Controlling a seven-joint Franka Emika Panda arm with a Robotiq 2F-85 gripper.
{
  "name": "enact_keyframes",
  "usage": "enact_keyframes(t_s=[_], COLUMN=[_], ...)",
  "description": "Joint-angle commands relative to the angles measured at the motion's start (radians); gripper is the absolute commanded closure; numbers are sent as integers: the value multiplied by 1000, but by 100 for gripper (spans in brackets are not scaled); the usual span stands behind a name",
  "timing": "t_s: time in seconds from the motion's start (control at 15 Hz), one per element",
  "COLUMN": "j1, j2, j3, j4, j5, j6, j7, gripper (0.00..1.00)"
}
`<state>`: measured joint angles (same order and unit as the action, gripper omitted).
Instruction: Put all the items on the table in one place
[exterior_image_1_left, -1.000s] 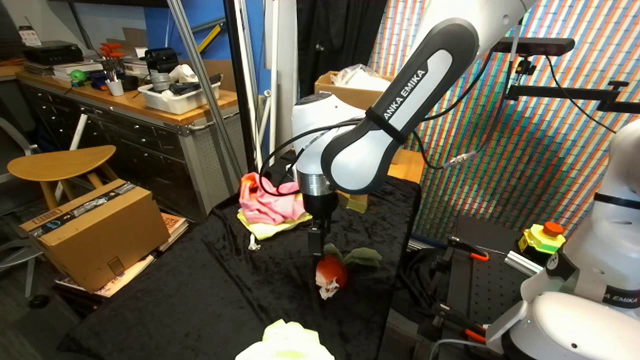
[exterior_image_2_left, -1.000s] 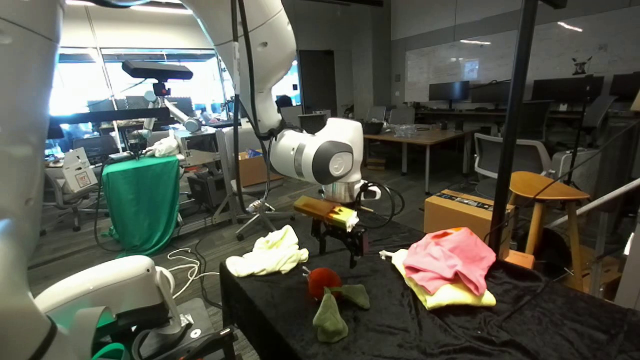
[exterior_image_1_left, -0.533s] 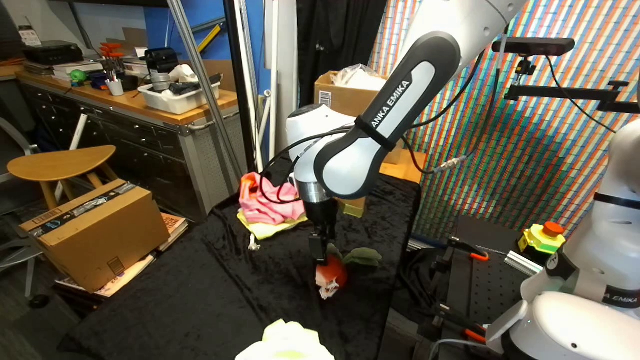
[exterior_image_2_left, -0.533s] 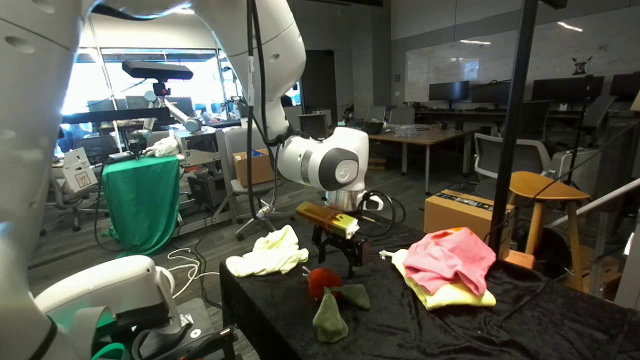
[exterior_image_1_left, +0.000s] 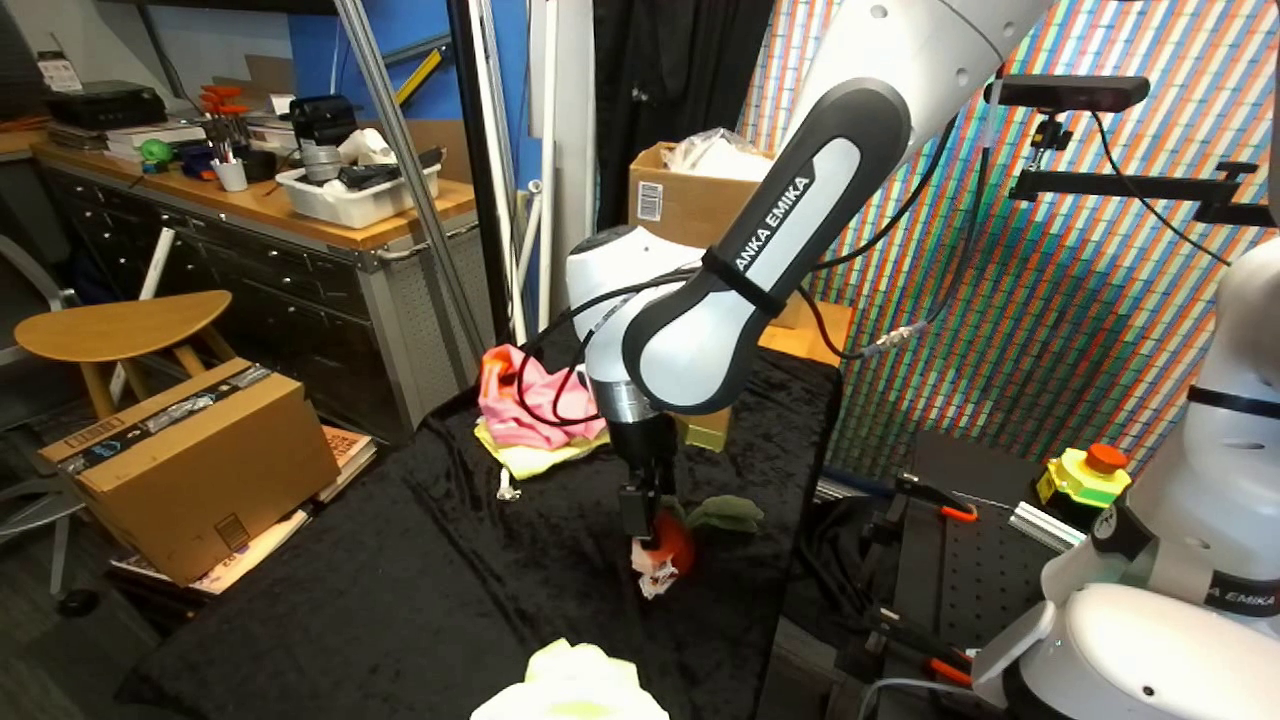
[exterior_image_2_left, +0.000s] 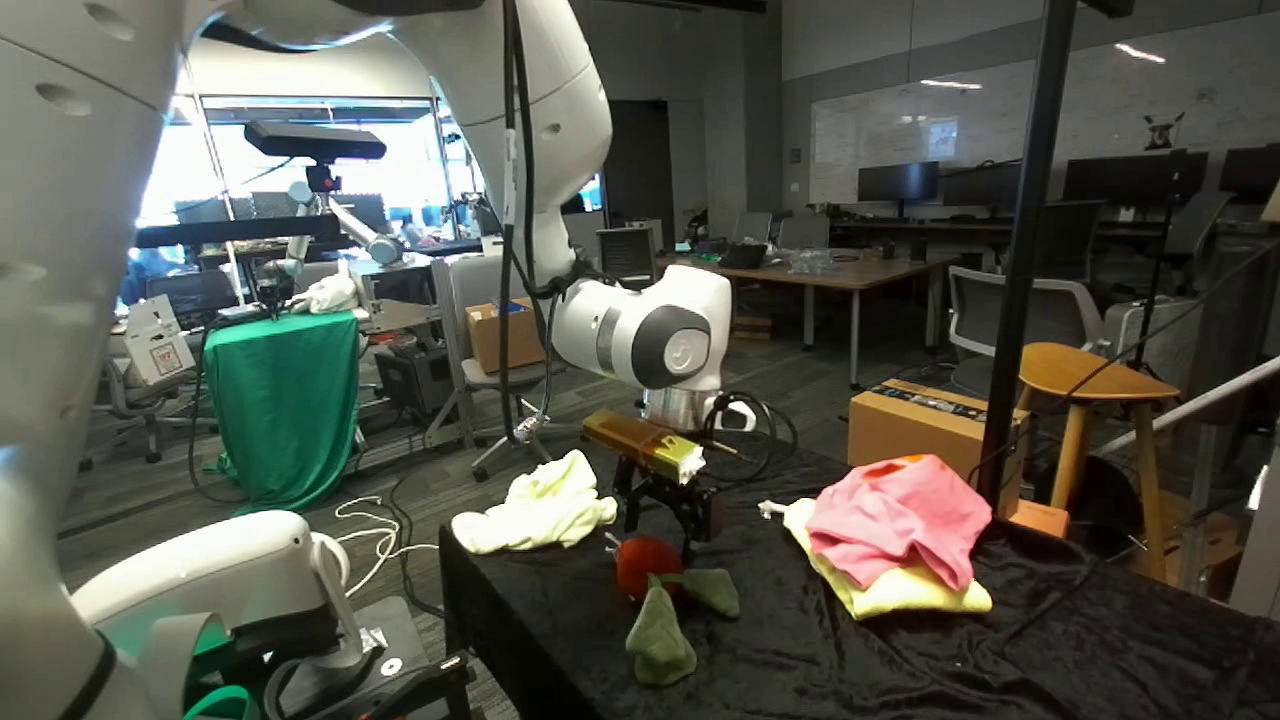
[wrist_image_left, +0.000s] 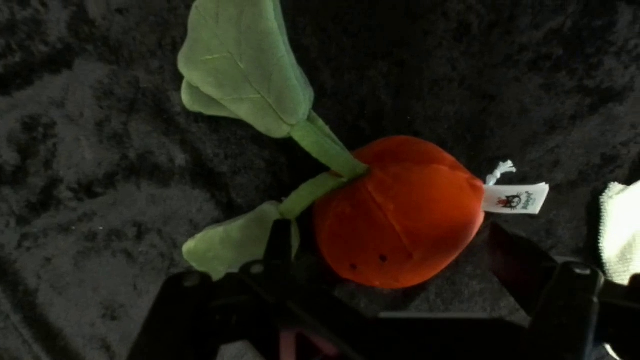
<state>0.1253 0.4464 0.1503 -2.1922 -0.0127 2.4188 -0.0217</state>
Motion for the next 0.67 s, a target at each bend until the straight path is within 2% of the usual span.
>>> enact_keyframes(t_s=[0.0,0.6], j1=[8,14], j2=[22,72], j3=[9,5], j4=[29,54], j5=[33,49], j6=[-16,-4], j7=[6,30], gripper=[0,0])
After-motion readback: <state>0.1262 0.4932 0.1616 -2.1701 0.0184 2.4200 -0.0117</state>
